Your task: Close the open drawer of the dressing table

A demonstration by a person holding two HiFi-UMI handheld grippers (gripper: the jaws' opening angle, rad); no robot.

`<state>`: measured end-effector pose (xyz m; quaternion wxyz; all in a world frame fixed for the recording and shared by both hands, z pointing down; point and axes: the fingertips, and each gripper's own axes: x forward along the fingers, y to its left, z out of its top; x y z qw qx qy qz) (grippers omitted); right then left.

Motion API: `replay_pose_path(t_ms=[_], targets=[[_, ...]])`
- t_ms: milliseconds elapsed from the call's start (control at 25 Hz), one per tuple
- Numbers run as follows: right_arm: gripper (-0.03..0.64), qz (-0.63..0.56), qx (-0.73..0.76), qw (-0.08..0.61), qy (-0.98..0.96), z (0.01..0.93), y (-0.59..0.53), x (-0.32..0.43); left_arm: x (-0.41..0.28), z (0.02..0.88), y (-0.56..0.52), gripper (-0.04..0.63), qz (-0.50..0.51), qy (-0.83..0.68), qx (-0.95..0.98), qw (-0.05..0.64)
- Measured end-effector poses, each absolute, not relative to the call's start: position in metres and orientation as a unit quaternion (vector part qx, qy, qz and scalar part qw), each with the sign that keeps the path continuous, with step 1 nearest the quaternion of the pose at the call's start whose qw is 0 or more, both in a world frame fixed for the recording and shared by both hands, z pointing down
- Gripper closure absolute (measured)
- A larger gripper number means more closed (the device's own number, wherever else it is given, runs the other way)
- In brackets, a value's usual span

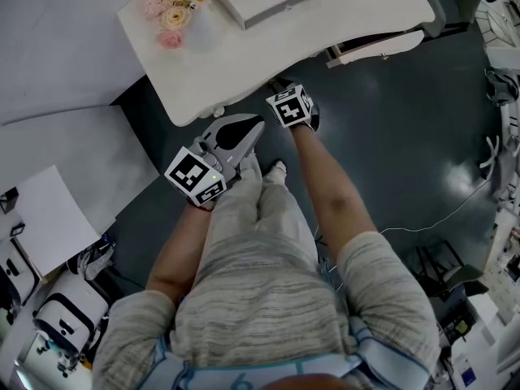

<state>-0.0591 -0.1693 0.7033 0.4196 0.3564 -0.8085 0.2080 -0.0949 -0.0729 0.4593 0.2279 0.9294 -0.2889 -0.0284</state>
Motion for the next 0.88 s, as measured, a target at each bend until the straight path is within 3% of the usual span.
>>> replay_pose_path(t_ms=[880], targets=[[0.514,0.209,0.353,0.435,-0.802,0.7033,-0.1752,-0.0660,-0.0959,0.4578,-0.0762,0.580,-0.025,-0.282,0.932,0.226]])
